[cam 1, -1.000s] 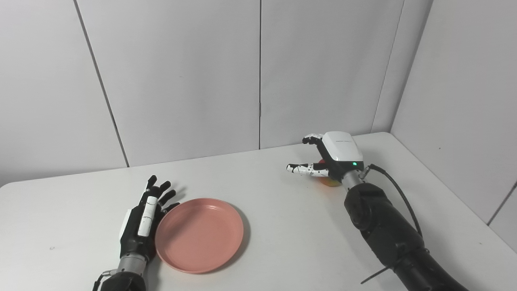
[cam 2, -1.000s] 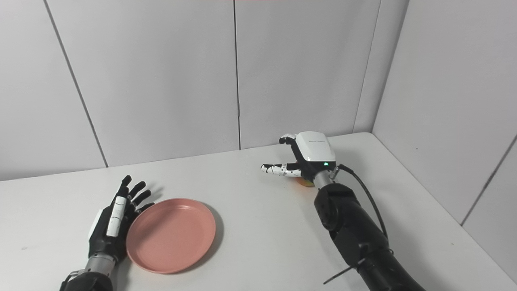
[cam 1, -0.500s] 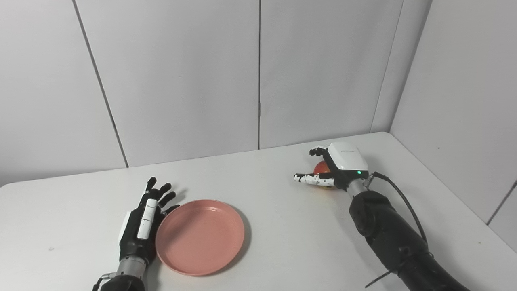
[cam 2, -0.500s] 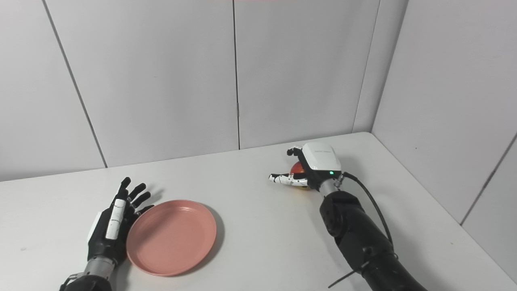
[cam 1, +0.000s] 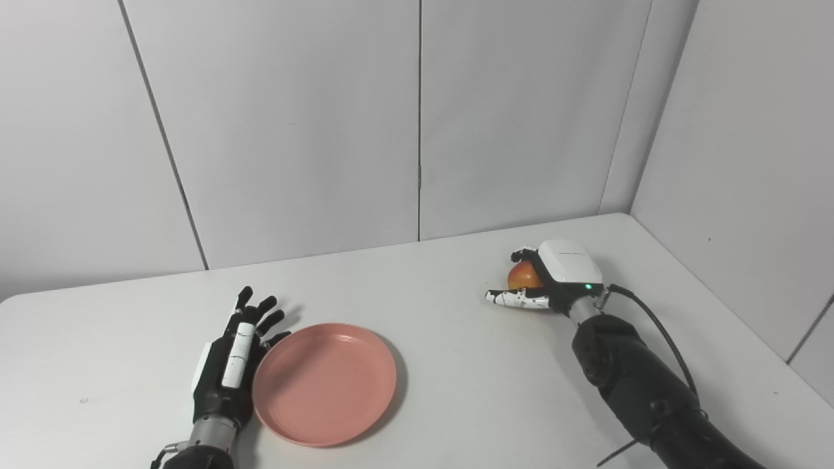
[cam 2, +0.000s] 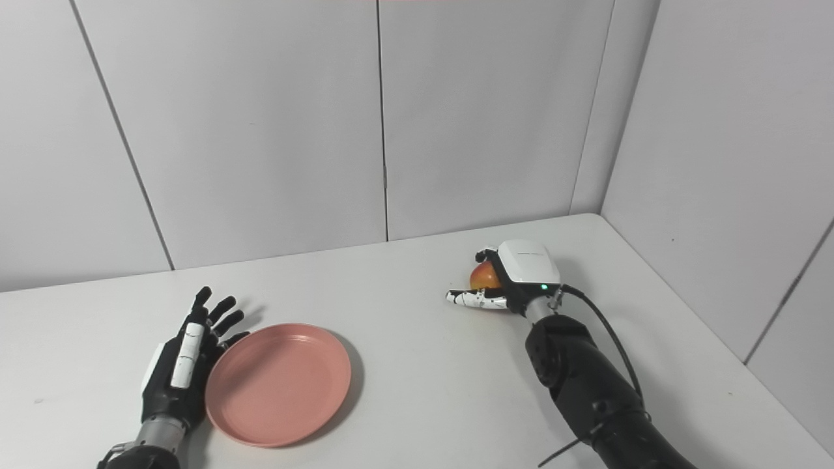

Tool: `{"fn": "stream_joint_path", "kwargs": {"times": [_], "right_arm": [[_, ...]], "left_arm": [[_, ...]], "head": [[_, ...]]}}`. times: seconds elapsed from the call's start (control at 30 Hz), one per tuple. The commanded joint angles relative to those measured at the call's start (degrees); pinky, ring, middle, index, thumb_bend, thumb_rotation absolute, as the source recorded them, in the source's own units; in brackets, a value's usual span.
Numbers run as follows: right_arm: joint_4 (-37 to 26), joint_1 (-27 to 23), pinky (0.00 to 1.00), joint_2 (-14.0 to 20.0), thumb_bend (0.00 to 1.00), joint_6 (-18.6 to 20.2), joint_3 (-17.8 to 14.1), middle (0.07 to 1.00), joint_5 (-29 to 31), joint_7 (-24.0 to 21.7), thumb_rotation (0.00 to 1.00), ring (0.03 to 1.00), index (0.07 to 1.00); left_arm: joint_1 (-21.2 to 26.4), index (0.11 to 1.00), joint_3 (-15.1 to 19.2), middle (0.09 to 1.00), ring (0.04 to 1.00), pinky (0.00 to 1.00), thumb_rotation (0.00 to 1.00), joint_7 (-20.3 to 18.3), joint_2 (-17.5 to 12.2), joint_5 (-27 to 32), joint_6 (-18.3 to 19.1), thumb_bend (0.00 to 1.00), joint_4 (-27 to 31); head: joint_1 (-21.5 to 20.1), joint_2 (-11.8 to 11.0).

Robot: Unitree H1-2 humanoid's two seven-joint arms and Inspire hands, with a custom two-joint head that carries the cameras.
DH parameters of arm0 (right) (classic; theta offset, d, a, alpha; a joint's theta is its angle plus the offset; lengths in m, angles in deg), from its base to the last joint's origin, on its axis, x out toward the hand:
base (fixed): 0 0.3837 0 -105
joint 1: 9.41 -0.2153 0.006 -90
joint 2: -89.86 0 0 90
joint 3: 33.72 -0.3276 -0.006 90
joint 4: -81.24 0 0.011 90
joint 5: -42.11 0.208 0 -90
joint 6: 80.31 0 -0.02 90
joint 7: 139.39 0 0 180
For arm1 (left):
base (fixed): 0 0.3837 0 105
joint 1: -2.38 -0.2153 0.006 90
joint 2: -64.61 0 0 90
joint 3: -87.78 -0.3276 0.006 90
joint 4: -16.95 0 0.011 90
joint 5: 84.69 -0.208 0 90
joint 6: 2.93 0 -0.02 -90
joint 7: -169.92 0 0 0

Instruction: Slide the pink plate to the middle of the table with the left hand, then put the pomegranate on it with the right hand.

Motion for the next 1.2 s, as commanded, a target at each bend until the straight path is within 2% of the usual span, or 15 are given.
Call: {"fn": "stream_joint_path", "kwargs": {"times": [0.0,0.07,0.13,0.2,0.37,0.5,0.53,0.7,0.83,0.87,0.93,1.17], "right_arm": [[-0.3,-2.0,0.55,0.9,0.78,1.8,-0.7,0.713,1.0,1.2,0.83,0.659,0.694],[-0.7,-1.7,0.47,0.6,0.78,2.3,-0.7,0.68,1.6,0.9,0.83,0.601,0.696],[-1.1,-1.4,0.44,0.2,0.78,2.7,-0.7,0.662,2.3,1.0,0.83,0.568,0.694],[-1.2,-1.1,0.4,-0.1,0.76,2.6,-0.8,0.625,3.0,1.2,0.77,0.511,0.671],[-0.6,-0.8,0.31,-0.3,0.68,2.1,-0.3,0.481,4.3,2.1,0.62,0.39,0.542],[0.0,-0.7,0.25,-0.3,0.65,0.9,0.1,0.411,4.9,3.2,0.53,0.328,0.479],[0.1,-0.8,0.25,-0.3,0.65,0.7,0.3,0.399,5.0,3.4,0.48,0.318,0.47],[0.5,-1.0,0.25,-0.2,0.65,0.2,0.6,0.398,6.1,3.8,0.39,0.319,0.468],[0.0,-1.0,0.24,0.1,0.65,0.1,0.7,0.392,6.6,4.1,0.38,0.312,0.457],[-0.4,-0.9,0.24,0.1,0.58,0.3,0.7,0.39,6.7,3.9,0.27,0.309,0.468],[-1.3,-0.9,0.24,0.3,0.52,0.5,0.7,0.389,6.7,3.8,0.18,0.306,0.477],[-6.8,-0.8,0.24,0.9,0.51,1.1,0.8,0.393,6.4,2.7,0.17,0.306,0.477]], "left_arm": [[-1.1,1.0,0.0,0.888,0.86,0.73,0.77,0.7,0.4,0.6,1.7,0.85,0.1],[-1.2,1.0,0.0,0.89,0.864,0.73,0.78,0.7,0.4,0.5,2.1,0.84,0.5],[-1.2,1.0,0.0,0.89,0.868,0.73,0.78,0.6,0.4,0.5,2.1,0.84,0.5],[-1.2,1.0,0.0,0.885,0.869,0.72,0.77,0.7,0.4,0.5,2.2,0.85,0.6],[-1.1,1.0,-0.1,0.887,0.866,0.72,0.78,0.7,0.3,0.4,2.1,0.85,0.4],[-1.1,1.0,0.0,0.887,0.866,0.72,0.78,0.6,0.3,0.4,2.0,0.85,0.3],[-1.1,1.0,-0.1,0.887,0.865,0.72,0.78,0.6,0.3,0.4,2.1,0.85,0.3],[-1.1,1.0,-0.1,0.885,0.865,0.71,0.78,0.8,0.3,0.3,2.4,0.85,0.3],[-1.1,1.0,-0.1,0.879,0.863,0.71,0.78,0.9,0.4,0.2,2.4,0.85,0.4],[-1.1,1.0,-0.1,0.879,0.861,0.71,0.78,0.9,0.4,0.2,2.4,0.85,0.4],[-1.1,1.0,-0.1,0.879,0.859,0.71,0.78,0.9,0.4,0.2,2.4,0.84,0.4],[-1.0,1.0,-0.1,0.88,0.865,0.71,0.77,1.3,0.7,0.0,2.4,0.84,0.5]], "head": [[0.3,0.3],[0.3,0.3],[0.3,0.4],[0.3,0.4],[0.3,0.4],[0.4,0.5],[0.4,0.5],[0.5,0.5],[0.5,0.5],[0.5,0.5],[0.5,0.5],[1.0,0.6]]}}
